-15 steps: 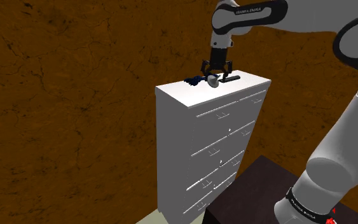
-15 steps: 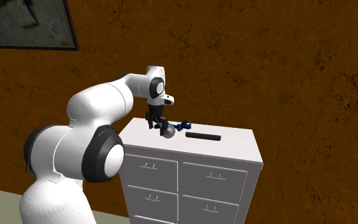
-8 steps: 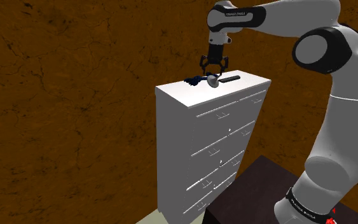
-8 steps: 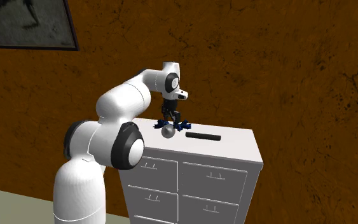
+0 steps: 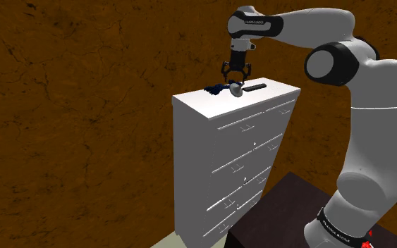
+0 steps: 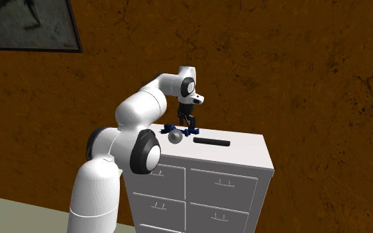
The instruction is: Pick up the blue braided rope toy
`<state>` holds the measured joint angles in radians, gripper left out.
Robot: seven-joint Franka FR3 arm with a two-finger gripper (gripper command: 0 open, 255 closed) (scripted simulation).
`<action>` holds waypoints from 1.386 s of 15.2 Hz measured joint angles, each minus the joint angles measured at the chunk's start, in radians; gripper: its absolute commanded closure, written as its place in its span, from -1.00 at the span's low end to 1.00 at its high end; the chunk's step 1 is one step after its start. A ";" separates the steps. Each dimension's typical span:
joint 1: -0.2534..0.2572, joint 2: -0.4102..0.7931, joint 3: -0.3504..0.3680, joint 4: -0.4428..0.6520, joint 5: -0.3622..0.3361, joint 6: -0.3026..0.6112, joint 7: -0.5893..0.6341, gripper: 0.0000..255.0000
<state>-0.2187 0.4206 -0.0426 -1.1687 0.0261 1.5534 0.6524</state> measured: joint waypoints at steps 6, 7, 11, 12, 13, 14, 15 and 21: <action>0.000 -0.012 0.000 -0.076 0.000 0.065 -0.001 1.00; 0.000 -0.012 0.000 -0.078 0.000 0.066 -0.001 1.00; 0.000 -0.013 0.000 -0.080 0.000 0.067 -0.001 1.00; 0.000 -0.013 0.000 -0.080 0.000 0.067 -0.001 1.00; 0.000 -0.013 0.000 -0.080 0.000 0.067 -0.001 1.00; 0.000 -0.013 0.000 -0.080 0.000 0.067 -0.001 1.00; 0.000 -0.014 0.000 -0.081 0.000 0.068 -0.001 1.00; -0.001 0.003 0.000 0.014 0.000 -0.010 0.000 1.00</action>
<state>-0.2197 0.4240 -0.0430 -1.1548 0.0263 1.5438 0.6522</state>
